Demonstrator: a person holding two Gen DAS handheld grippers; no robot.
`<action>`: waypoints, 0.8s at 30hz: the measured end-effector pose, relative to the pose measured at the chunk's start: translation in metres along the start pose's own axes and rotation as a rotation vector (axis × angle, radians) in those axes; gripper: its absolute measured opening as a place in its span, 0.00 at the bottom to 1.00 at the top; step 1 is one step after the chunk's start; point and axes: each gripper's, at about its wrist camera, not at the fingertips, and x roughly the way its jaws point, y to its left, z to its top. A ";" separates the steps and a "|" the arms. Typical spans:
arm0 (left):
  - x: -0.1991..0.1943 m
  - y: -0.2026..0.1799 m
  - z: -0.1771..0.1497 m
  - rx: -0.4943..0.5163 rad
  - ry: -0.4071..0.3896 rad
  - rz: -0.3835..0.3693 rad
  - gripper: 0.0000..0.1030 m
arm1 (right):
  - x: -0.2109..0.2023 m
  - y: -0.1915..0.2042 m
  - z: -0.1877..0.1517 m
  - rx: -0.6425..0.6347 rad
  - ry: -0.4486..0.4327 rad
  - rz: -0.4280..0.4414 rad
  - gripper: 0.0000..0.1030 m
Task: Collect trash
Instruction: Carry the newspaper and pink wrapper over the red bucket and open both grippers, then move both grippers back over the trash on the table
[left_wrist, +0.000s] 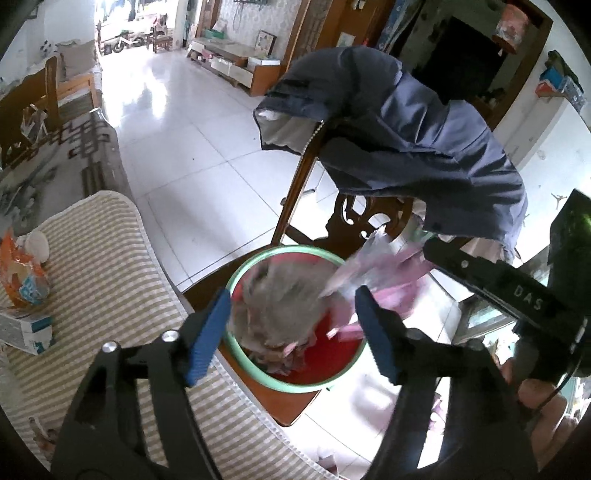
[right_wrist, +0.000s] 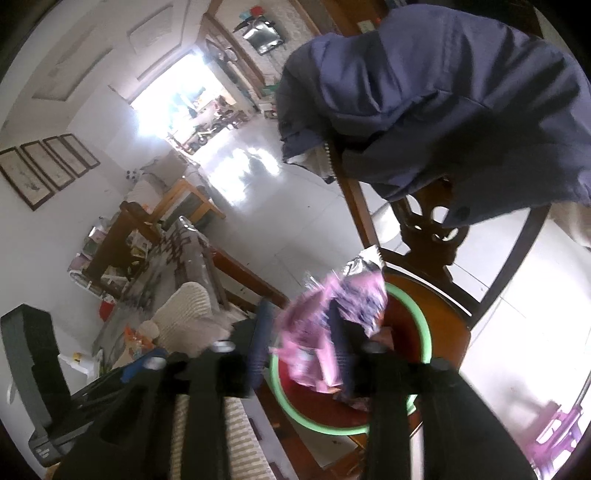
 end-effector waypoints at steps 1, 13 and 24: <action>-0.002 -0.001 0.000 0.007 -0.007 0.002 0.68 | -0.001 -0.002 0.000 0.009 -0.003 -0.001 0.49; -0.037 0.039 -0.013 -0.058 -0.072 0.040 0.70 | 0.011 0.027 -0.011 -0.041 0.027 0.003 0.51; -0.100 0.173 -0.057 -0.333 -0.157 0.216 0.70 | 0.046 0.109 -0.053 -0.141 0.113 0.040 0.57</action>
